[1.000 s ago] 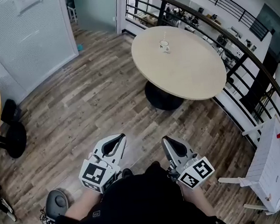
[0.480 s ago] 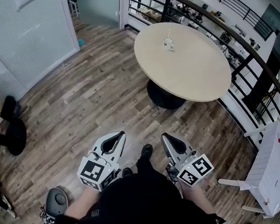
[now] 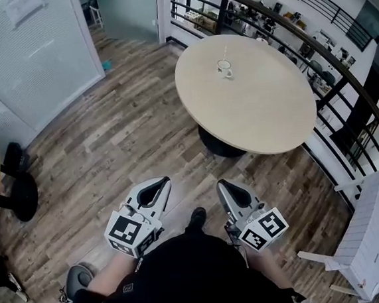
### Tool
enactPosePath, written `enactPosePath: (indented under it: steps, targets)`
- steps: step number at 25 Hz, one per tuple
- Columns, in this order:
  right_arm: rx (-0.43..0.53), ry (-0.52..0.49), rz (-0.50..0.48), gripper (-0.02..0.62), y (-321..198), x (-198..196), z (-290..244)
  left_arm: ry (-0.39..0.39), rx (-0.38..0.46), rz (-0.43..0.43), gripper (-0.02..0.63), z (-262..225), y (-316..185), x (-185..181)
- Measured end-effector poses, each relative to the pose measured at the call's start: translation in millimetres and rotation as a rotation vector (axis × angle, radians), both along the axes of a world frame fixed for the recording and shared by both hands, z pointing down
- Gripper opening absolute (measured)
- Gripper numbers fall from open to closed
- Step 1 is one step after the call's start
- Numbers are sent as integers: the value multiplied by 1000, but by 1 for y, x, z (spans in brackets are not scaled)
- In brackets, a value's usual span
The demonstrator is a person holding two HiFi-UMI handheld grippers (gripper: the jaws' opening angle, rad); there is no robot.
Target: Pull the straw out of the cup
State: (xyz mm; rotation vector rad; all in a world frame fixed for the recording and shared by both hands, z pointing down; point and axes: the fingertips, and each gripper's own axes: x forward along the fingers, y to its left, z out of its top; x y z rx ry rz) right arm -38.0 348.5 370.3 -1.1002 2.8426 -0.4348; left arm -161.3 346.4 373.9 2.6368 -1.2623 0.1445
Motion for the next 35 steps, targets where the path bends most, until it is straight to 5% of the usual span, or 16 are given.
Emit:
enactPosePath:
  steps: [19, 35]
  targets:
    - [22, 11, 34, 23, -133, 89, 4, -33, -22, 28, 8, 6, -139, 89]
    - [-12, 34, 139, 23, -300, 85, 7, 7, -8, 155, 8, 13, -326, 93]
